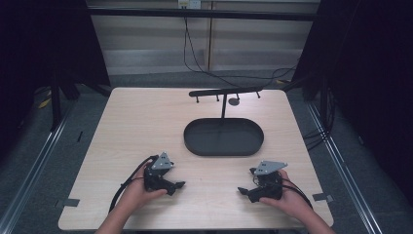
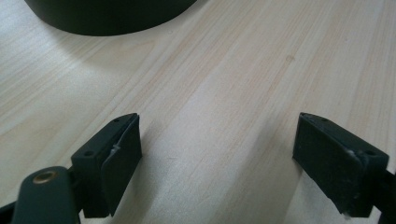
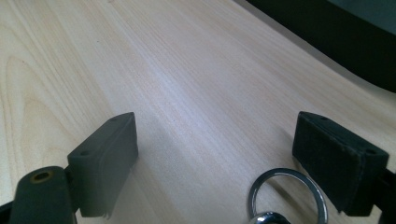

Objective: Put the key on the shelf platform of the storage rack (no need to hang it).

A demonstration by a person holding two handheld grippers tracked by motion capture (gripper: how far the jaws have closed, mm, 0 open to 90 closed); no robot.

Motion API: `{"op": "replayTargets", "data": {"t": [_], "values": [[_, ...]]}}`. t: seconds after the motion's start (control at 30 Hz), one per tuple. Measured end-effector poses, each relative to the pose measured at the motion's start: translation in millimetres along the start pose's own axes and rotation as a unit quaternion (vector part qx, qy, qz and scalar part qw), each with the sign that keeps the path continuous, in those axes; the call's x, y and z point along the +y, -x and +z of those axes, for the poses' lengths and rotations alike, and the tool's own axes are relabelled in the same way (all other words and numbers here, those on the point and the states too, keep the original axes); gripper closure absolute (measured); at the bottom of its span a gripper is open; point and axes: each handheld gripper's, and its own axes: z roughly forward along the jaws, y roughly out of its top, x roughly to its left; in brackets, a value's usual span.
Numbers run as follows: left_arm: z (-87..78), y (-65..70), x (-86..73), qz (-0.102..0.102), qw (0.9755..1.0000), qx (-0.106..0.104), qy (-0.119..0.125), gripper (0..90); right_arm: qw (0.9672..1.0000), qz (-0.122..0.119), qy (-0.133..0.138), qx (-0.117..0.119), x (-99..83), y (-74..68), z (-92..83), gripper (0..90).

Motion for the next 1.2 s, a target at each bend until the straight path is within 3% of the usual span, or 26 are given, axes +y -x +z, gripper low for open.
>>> {"op": "replayTargets", "data": {"t": [0.37,0.4,0.63,0.73,0.9,1.2], "values": [[0.0,0.0,0.0,0.0,1.0,0.0,0.0,15.0,0.9993,0.006,-0.037,0.002,9.9,-0.8,-0.7,18.6],[0.0,0.0,0.0,-0.001,1.0,-0.001,0.0,15.0,0.9986,0.01,-0.051,0.001,12.9,0.0,-2.7,21.3],[0.1,0.0,0.0,-0.001,1.0,-0.001,0.0,15.0,0.9977,0.032,-0.059,0.014,26.9,2.7,-13.3,25.5],[-0.1,0.0,0.0,0.0,1.0,0.0,0.0,15.0,0.9956,0.038,-0.083,0.019,35.6,7.4,-17.7,25.6],[0.0,0.1,0.0,-0.001,1.0,-0.001,0.0,15.0,0.9936,0.035,-0.102,0.031,42.1,12.8,-22.7,25.5],[-0.1,0.0,0.0,0.0,1.0,0.0,0.0,15.0,0.9892,0.019,-0.145,0.01,51.0,23.8,-26.8,30.0]]}}
